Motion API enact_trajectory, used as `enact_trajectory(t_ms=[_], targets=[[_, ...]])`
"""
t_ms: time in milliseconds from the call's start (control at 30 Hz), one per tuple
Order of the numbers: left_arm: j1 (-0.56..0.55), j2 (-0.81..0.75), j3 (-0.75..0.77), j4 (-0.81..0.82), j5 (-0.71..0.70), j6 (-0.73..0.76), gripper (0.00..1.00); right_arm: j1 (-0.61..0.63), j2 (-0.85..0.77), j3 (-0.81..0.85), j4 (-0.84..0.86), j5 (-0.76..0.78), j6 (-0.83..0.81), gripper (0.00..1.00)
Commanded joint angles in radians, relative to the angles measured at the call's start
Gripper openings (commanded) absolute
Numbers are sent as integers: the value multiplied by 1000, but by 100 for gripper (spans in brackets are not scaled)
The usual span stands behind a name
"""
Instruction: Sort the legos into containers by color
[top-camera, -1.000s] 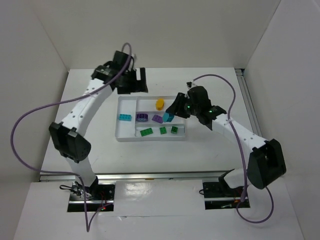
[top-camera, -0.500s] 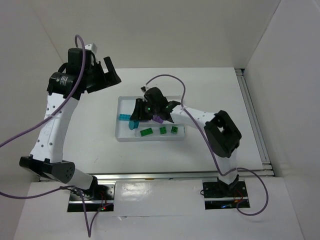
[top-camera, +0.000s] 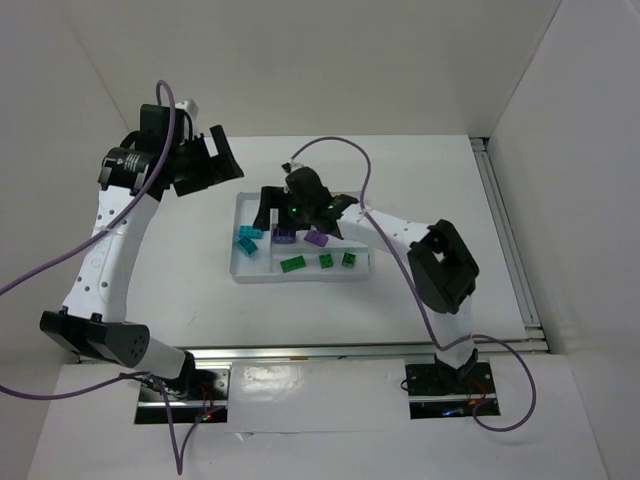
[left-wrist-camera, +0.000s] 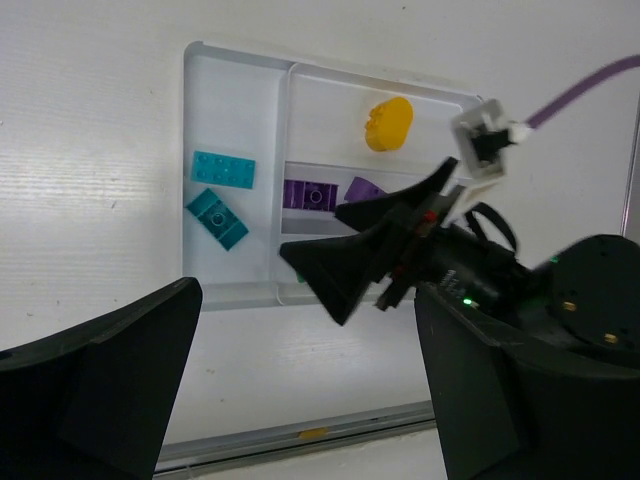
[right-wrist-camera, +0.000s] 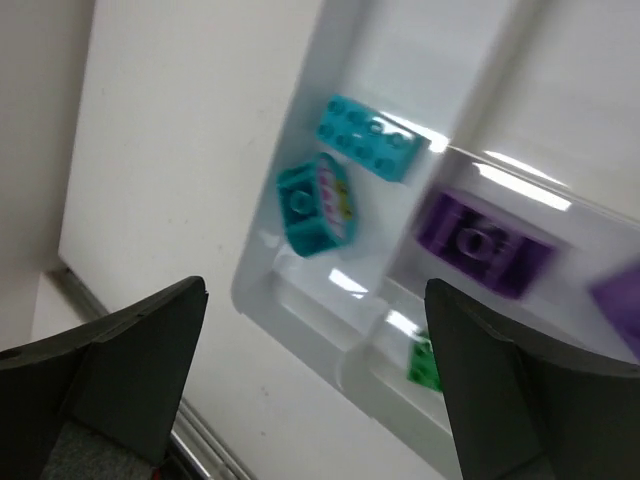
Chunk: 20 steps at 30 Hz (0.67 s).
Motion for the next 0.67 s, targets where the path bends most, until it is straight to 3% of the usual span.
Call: enact_trajectory(t_ms=[0,200,333,500,633], targets=[[4,-23,1,16,28,34,100,-84,-210,-92,-23,174,-33,100],[13,-44,-28,29,19,59,100,-190,-437,-187,-309,542,-33,100],[13,-44,-39,29,28,59,100,-294,-590,-271,-451,679,4,100],[13,-53,-80,41,38,59,100,-425,-807,-401,-536,771,52,100],[13,-53,-90,50,48,59,99,-494,-873,-468,-546,722,29,100]])
